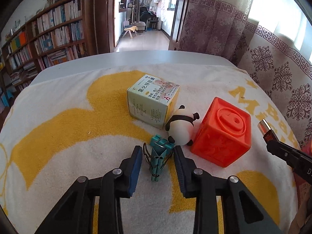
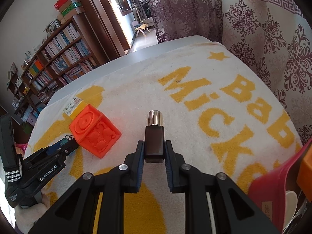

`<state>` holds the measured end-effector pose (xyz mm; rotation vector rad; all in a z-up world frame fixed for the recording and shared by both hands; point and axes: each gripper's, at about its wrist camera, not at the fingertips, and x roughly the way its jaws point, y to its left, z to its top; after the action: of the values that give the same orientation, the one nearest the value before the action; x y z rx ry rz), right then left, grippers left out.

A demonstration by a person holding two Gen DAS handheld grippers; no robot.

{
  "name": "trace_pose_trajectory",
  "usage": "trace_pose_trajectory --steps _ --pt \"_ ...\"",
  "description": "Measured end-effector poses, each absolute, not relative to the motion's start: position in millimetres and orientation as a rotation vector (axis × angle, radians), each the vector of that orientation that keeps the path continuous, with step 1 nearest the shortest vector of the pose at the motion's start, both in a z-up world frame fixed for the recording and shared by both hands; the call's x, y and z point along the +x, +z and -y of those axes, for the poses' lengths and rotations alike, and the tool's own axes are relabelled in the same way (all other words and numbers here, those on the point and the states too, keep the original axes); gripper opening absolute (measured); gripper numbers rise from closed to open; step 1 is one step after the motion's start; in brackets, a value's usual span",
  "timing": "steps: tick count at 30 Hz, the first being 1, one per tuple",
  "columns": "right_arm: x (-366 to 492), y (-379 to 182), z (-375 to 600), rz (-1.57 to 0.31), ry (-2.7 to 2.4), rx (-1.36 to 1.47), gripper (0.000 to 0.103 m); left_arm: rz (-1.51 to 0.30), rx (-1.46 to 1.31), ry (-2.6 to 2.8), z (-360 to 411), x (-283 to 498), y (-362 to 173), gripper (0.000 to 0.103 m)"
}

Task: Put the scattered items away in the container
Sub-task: 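Grasp the green binder clip with the left tool while the right tool holds the nail polish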

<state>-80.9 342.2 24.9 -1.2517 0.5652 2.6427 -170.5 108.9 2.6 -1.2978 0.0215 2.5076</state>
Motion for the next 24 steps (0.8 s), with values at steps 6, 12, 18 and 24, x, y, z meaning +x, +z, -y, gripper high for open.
trace_pose_trajectory --steps 6,12,18,24 --pt "-79 27 -344 -0.571 2.650 -1.233 0.022 0.083 -1.205 2.530 -91 -141 15 0.030" --pt "-77 33 -340 -0.569 2.683 -1.201 0.022 0.254 -1.131 2.483 -66 -95 30 0.030" --pt "-73 38 -333 -0.577 2.737 -1.166 0.022 0.360 -1.068 2.431 -61 -62 34 0.030" --pt "-65 49 -334 -0.654 2.782 -1.144 0.022 0.345 -1.075 2.412 -67 -59 29 0.030"
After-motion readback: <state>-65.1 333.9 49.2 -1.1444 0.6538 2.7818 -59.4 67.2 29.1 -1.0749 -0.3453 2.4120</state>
